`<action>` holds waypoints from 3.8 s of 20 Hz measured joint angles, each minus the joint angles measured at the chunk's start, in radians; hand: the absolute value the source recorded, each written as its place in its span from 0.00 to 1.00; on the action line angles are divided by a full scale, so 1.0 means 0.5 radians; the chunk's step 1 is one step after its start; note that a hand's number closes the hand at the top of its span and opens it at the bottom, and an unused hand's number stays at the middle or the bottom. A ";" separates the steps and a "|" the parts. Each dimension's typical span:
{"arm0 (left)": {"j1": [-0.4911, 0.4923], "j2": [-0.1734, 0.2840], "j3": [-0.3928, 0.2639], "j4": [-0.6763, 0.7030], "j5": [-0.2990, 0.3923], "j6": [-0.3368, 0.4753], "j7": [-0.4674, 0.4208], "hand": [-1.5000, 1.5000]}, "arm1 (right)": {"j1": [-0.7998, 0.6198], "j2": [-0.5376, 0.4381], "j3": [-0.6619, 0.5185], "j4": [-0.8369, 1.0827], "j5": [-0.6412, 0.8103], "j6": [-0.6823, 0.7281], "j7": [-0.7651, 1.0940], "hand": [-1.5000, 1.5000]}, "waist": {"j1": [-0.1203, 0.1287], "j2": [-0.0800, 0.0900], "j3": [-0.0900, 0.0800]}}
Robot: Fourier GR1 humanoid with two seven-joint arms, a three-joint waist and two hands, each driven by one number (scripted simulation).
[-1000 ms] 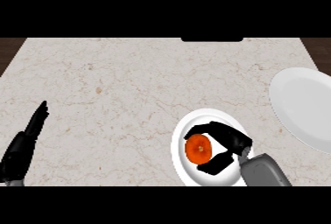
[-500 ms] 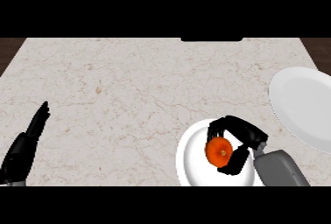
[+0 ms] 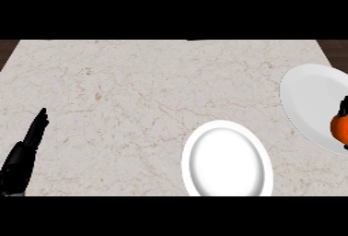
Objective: Pick the squash from the plate and place it in the plate
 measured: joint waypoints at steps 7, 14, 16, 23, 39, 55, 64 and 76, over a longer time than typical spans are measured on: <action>0.017 -0.006 -0.004 -0.008 0.016 -0.020 -0.029 0.50 | -0.052 -0.364 -0.410 0.357 -0.067 -0.279 -0.505 1.00 | 0.039 0.007 0.011; 0.009 -0.016 -0.025 -0.001 0.007 -0.029 -0.048 0.50 | -0.114 -0.548 -0.697 0.680 -0.270 -0.319 -1.189 1.00 | 0.072 -0.001 0.007; 0.000 -0.019 -0.034 -0.006 0.003 -0.032 -0.040 0.50 | -0.118 -0.601 -0.726 0.770 -0.319 -0.301 -1.308 1.00 | 0.086 -0.003 0.005; -0.039 -0.018 -0.072 0.005 -0.026 -0.052 -0.027 0.50 | -0.160 -0.717 -0.681 0.959 -0.416 -0.284 -1.477 1.00 | 0.136 -0.007 -0.005; -0.123 -0.028 -0.074 0.069 -0.058 -0.065 -0.022 0.50 | -0.511 -0.519 -0.129 1.087 -0.300 -0.248 -1.434 1.00 | 0.170 -0.017 -0.020; -0.079 -0.038 -0.023 0.048 -0.063 -0.087 -0.020 0.50 | -0.806 -0.046 0.166 1.578 -0.100 -0.287 -1.293 0.00 | 0.135 -0.026 -0.022; -0.069 -0.065 -0.021 0.054 -0.082 -0.081 -0.029 0.50 | -0.955 -0.059 -0.118 1.823 -0.397 -0.172 -1.230 0.00 | 0.128 -0.023 -0.020; -0.106 -0.086 -0.034 0.052 -0.100 -0.081 -0.042 0.50 | -1.026 -0.341 -0.524 2.082 -0.811 0.168 -0.911 0.00 | 0.150 0.008 -0.007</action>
